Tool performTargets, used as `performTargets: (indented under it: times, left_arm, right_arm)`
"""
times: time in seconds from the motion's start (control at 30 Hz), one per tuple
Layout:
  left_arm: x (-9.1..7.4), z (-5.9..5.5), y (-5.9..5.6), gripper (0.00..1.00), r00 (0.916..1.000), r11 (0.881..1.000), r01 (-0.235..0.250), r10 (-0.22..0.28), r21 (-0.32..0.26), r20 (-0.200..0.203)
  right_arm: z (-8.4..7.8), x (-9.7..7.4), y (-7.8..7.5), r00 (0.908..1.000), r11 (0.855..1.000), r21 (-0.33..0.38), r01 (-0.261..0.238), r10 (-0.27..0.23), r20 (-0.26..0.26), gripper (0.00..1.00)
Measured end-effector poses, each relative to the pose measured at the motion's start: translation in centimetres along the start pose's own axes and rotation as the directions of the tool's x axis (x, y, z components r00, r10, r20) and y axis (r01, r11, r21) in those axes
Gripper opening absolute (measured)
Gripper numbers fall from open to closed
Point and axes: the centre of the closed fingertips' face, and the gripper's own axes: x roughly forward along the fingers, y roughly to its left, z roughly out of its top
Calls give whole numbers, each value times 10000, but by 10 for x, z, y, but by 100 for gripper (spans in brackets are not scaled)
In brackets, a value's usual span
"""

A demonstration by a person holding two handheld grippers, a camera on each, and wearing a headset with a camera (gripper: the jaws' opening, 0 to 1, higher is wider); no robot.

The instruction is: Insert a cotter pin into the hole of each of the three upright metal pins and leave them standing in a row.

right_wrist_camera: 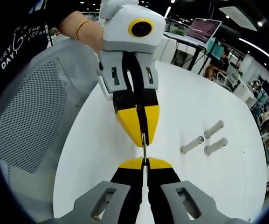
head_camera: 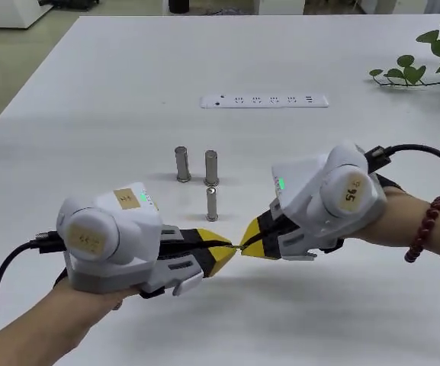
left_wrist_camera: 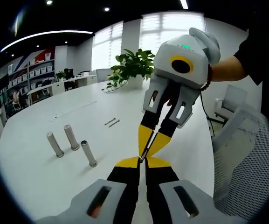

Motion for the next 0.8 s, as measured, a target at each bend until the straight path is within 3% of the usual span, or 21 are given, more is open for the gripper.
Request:
performTargets:
  times: [0.4,0.53,0.8]
  left_arm:
    - [2,-6,20,5,9948,9944,-1015,1015,-303,-19]
    - [3,-9,32,5,9871,9864,-1600,1599,-383,-52]
    - [5,-5,58,6,9617,9601,-2729,2739,-612,91]
  right_arm:
    - [-14,-1,-20,9957,9984,58,562,-556,-740,0]
    - [-16,-1,-29,9940,9970,293,720,-693,-847,0]
    - [-22,2,-46,9874,9933,500,1039,-970,-1247,0]
